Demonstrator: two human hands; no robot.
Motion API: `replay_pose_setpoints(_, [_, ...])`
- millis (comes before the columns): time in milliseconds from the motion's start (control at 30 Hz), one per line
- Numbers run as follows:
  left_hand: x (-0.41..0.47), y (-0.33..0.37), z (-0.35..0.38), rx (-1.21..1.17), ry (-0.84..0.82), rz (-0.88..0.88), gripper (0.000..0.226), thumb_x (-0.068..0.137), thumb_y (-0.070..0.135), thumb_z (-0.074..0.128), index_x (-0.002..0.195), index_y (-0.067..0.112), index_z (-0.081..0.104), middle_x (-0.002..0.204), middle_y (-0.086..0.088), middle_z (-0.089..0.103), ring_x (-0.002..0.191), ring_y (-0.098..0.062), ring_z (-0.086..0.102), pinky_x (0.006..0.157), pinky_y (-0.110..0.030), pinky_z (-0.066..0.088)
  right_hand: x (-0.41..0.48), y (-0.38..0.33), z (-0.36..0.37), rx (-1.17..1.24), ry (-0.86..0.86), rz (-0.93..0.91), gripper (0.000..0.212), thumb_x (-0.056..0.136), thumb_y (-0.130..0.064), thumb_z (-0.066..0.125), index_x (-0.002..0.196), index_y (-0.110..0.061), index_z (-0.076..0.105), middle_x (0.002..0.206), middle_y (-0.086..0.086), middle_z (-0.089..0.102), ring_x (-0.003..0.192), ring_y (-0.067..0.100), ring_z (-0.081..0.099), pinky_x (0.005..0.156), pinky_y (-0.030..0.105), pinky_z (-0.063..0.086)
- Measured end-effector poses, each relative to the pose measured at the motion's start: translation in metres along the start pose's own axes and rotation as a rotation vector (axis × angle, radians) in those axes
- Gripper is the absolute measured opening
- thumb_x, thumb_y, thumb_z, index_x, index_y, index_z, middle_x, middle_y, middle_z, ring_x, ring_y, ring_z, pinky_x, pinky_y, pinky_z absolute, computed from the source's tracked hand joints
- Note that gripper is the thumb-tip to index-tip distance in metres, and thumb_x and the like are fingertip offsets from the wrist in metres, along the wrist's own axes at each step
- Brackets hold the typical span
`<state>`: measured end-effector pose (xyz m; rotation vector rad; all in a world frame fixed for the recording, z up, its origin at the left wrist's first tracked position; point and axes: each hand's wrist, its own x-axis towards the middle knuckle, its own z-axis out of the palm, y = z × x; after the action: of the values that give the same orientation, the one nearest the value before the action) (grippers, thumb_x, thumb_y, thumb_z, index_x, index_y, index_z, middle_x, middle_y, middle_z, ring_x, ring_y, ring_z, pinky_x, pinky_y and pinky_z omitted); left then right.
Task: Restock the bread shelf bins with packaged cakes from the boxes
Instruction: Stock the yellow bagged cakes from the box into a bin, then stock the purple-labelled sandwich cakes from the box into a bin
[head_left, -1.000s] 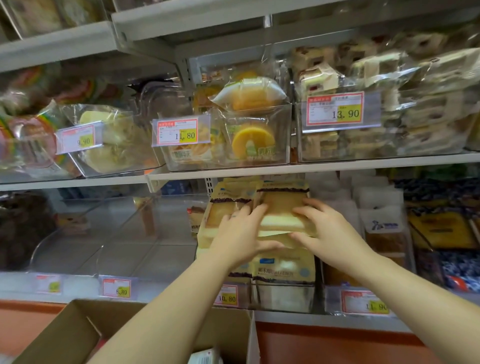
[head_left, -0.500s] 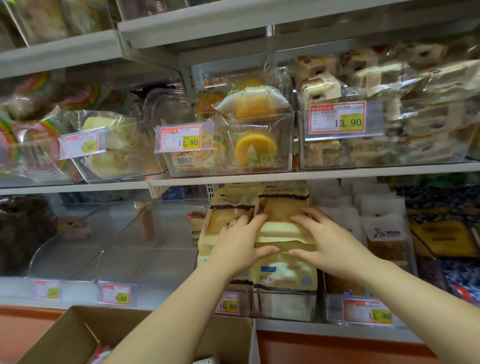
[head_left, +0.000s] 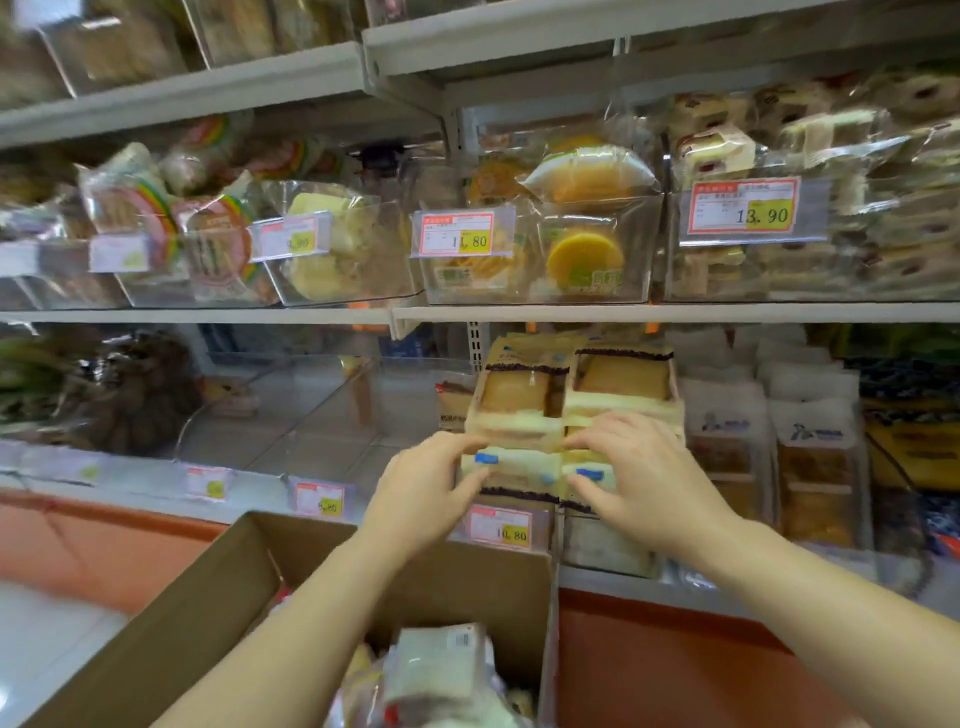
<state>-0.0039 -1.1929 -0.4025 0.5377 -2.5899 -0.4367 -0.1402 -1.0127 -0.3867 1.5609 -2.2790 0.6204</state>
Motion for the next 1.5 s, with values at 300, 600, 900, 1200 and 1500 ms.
replay_pose_setpoints(300, [-0.087, -0.091, -0.026, 0.04, -0.013, -0.259, 0.028, 0.093, 0.032, 0.057, 0.121, 0.033, 0.061, 0.114, 0.016, 0.063, 0.105, -0.005, 0.058, 0.092, -0.032, 0.048, 0.005, -0.076, 0.071, 0.085, -0.382, -0.071, 0.038, 0.091, -0.042, 0.056, 0.127, -0.031, 0.054, 0.118, -0.01, 0.062, 0.111, 0.011, 0.056, 0.086, 0.028, 0.047])
replay_pose_setpoints(600, [-0.103, -0.18, -0.019, 0.08, -0.207, -0.416, 0.034, 0.093, 0.036, 0.057, 0.126, 0.033, 0.057, 0.123, 0.013, 0.06, 0.109, -0.008, 0.056, 0.094, -0.035, 0.048, 0.032, -0.106, 0.194, -0.09, -1.072, -0.159, 0.071, 0.078, -0.042, 0.071, 0.139, -0.024, 0.04, 0.133, 0.006, 0.051, 0.118, 0.025, 0.051, 0.09, 0.031, 0.045])
replay_pose_setpoints(900, [-0.093, -0.236, 0.012, 0.218, -0.798, -0.301, 0.038, 0.093, 0.033, 0.051, 0.131, 0.026, 0.05, 0.128, -0.003, 0.055, 0.111, -0.024, 0.054, 0.091, -0.039, 0.048, 0.024, -0.118, 0.246, -0.33, -1.189, -0.25, 0.088, 0.073, -0.046, 0.071, 0.144, -0.021, 0.025, 0.125, 0.009, 0.051, 0.112, 0.03, 0.054, 0.089, 0.039, 0.048])
replay_pose_setpoints(1200, [-0.091, -0.258, 0.02, 0.192, -0.834, -0.126, 0.061, 0.093, 0.033, 0.053, 0.148, 0.029, 0.027, 0.15, -0.007, 0.025, 0.131, -0.03, 0.039, 0.106, -0.036, 0.035, 0.053, -0.123, 0.226, -0.121, -1.001, -0.049, 0.029, 0.084, -0.034, 0.057, 0.11, -0.021, 0.055, 0.088, 0.0, 0.057, 0.079, 0.021, 0.057, 0.063, 0.031, 0.046])
replay_pose_setpoints(1500, [-0.072, -0.286, 0.027, 0.219, -0.853, -0.015, 0.089, 0.081, 0.038, 0.071, 0.15, 0.024, 0.016, 0.137, -0.009, 0.036, 0.124, -0.031, 0.045, 0.102, -0.041, 0.04, 0.066, -0.151, 0.21, 0.02, -1.057, 0.143, 0.015, 0.084, -0.018, 0.051, 0.093, -0.03, 0.05, 0.079, -0.012, 0.052, 0.069, 0.006, 0.05, 0.055, 0.022, 0.038])
